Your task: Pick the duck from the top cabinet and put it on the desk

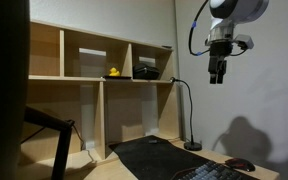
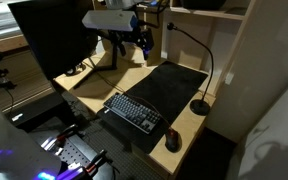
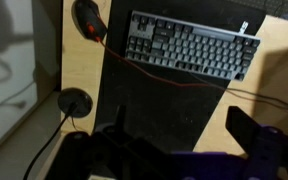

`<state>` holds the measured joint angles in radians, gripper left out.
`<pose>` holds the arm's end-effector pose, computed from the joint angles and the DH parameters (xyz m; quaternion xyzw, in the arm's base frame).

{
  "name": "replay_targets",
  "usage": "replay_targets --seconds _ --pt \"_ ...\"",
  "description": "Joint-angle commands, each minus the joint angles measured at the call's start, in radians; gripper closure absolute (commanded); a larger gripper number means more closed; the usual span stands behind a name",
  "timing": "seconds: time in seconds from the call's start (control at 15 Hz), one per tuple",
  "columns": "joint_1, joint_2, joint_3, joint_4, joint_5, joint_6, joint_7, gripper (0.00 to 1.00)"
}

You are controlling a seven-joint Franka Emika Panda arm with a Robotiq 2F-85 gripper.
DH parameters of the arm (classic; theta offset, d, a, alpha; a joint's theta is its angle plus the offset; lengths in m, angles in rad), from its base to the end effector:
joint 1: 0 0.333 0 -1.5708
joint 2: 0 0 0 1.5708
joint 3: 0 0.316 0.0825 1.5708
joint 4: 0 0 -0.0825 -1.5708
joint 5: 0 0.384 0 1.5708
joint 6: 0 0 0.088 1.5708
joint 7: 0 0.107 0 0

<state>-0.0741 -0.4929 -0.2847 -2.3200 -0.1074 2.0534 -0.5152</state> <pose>0.3956 -0.1692 0.5388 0.9886 0.1065 0.1029 0.0281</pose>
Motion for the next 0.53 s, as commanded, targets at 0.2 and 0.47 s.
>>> replay_targets --seconds 0.2,0.47 --pt "0.021 0.002 -0.007 -0.027 0.07 0.193 -0.067 0.0" --pt "0.056 0.001 -0.038 -0.03 0.083 0.23 -0.168 0.0"
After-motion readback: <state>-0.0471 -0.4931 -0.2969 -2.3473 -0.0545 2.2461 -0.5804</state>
